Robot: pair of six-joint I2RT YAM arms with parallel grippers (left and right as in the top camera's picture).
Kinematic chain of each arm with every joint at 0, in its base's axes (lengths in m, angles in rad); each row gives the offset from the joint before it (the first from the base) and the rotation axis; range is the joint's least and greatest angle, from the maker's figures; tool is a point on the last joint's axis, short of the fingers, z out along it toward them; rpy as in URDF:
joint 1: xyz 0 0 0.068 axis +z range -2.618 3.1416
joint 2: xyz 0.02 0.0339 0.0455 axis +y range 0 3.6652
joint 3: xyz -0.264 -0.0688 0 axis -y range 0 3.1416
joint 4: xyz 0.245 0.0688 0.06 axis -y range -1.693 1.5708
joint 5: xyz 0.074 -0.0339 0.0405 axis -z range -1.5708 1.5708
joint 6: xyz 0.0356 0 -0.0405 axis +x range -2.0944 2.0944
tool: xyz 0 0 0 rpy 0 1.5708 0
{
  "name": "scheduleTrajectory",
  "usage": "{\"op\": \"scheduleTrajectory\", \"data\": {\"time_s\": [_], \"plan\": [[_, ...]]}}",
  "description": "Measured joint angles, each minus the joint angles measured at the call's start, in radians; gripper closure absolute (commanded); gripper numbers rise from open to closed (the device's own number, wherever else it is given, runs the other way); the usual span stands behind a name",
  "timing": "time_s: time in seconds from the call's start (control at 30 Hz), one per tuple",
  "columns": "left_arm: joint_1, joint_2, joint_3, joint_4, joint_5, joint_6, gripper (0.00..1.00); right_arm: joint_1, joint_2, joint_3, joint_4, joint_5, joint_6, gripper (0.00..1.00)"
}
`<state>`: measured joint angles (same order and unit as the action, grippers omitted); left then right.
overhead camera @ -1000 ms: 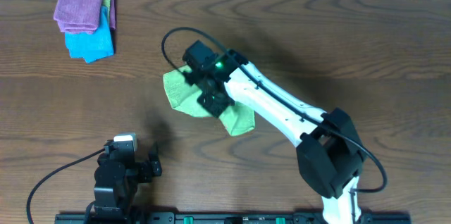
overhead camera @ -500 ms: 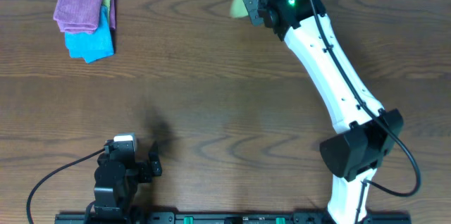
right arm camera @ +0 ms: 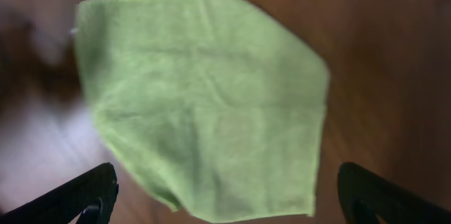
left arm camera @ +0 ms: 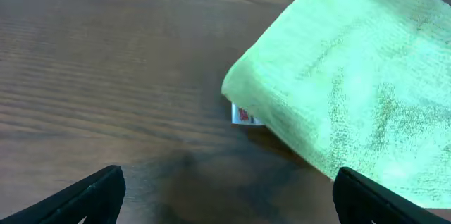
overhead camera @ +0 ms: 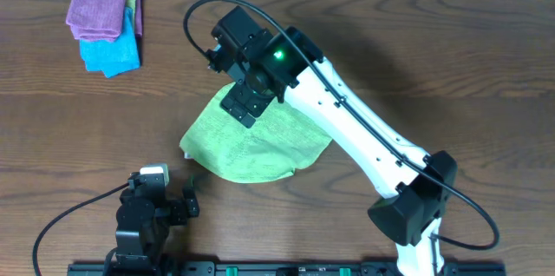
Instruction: Fold the cloth
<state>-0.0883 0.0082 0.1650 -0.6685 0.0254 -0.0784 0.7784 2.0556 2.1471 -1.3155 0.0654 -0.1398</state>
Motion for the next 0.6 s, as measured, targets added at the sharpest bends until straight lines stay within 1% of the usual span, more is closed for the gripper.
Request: {"op": "scheduleTrajectory", "data": {"time_s": [0.03,0.1,0.13,0.17,0.2,0.33,0.43,0.6], "plan": [[0.000,0.000,0.000,0.000,0.000,0.000,0.05,-0.007,0.001,-0.003,0.001,0.011,-0.003,0.10],[0.000,0.000,0.000,0.000,0.000,0.000,0.05,-0.036,0.013,-0.021,0.003,0.024,-0.009,0.27],[0.000,0.000,0.000,0.000,0.000,0.000,0.05,-0.057,0.026,-0.039,0.006,0.024,0.005,0.47],[0.000,0.000,0.000,0.000,0.000,0.000,0.05,-0.074,0.038,-0.055,0.007,0.025,0.001,0.80],[0.000,0.000,0.000,0.000,0.000,0.000,0.05,-0.095,0.055,-0.079,0.012,0.019,0.005,0.98],[0.000,0.000,0.000,0.000,0.000,0.000,0.05,-0.175,0.136,-0.190,0.107,-0.026,0.032,0.98],[0.000,0.000,0.000,0.000,0.000,0.000,0.05,-0.206,0.161,-0.254,0.160,-0.050,0.038,0.98],[0.000,0.000,0.000,0.000,0.000,0.000,0.05,-0.220,0.160,-0.354,0.150,-0.060,0.058,0.99]]}}
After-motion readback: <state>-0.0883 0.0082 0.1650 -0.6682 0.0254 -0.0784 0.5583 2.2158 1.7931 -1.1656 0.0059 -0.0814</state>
